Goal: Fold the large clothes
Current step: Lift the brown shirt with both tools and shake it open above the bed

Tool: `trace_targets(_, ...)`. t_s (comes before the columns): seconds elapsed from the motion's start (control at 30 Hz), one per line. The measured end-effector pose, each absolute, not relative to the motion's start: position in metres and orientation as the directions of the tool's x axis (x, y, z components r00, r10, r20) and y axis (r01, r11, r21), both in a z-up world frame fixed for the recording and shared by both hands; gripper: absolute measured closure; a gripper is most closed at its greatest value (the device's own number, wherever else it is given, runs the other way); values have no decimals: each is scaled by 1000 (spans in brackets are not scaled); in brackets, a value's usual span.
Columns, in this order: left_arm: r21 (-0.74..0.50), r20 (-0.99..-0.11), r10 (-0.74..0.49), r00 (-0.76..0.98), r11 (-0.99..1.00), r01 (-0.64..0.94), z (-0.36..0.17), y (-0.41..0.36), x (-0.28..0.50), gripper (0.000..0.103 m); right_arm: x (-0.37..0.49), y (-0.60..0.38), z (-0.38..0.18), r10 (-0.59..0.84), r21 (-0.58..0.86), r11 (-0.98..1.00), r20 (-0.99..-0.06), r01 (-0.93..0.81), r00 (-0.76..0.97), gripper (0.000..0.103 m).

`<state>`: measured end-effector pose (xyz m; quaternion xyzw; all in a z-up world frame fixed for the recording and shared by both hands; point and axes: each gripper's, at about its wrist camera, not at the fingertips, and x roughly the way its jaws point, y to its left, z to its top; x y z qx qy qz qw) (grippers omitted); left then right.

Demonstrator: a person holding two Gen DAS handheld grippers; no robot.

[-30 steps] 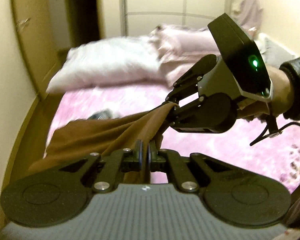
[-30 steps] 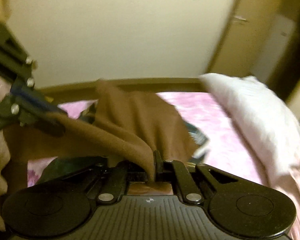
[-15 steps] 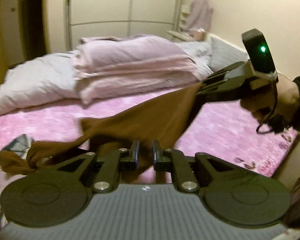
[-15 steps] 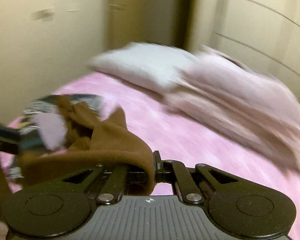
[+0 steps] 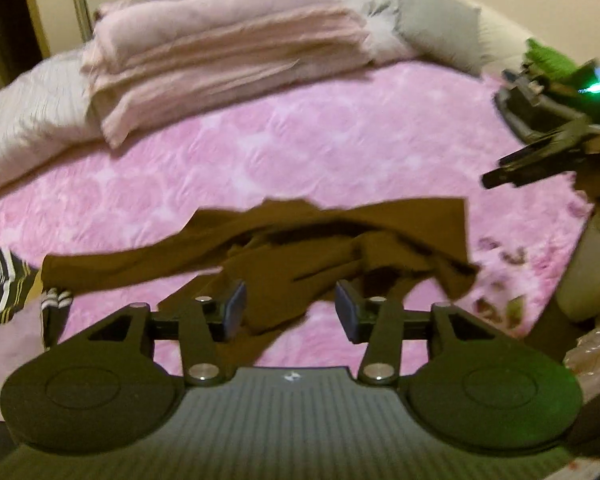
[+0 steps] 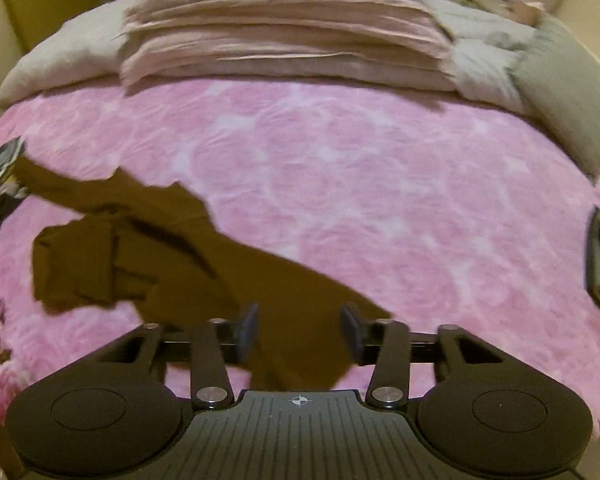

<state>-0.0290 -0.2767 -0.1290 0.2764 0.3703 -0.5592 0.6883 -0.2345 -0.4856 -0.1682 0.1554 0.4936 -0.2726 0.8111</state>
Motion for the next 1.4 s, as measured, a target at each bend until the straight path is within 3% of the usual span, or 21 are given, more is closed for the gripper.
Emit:
trace_targets(0.17,-59,-837,-540,91,254,965,-172,-294,17,50,-152,-468,-203,-219,-55,922,-892,384,396,53)
trace_targets(0.43,-139,-862,-506,13,261,955,-256,-338,66,49,-53,-457,-307,-194,-215,977,-906,-12,375,51)
trace_targets(0.57,-143,-876,-482,-5,251,957,-293,-356,68,49,-34,-471,-352,-178,-225,971,-911,-87,372,53)
trace_targets(0.63,-142,-885,-466,-7,255,957,-306,-363,67,49,-32,-489,-353,-117,-140,990,-917,-33,382,103)
trace_targets(0.77,-106,-899,-437,25,273,956,-307,-369,59,49,-53,-545,-312,-132,-33,977,-869,211,477,103)
trace_targets(1.0,-56,-907,-411,91,334,941,-275,-386,29,49,-159,-676,-232,-350,-12,833,-785,553,511,103)
trace_targets(1.23,-24,-901,-411,135,360,933,-261,-430,-6,49,-303,-781,-227,-455,32,601,-807,798,375,103)
trace_targets(1.4,20,-901,-406,150,308,951,-265,-470,-36,49,-366,-807,-242,-437,46,534,-840,844,322,103)
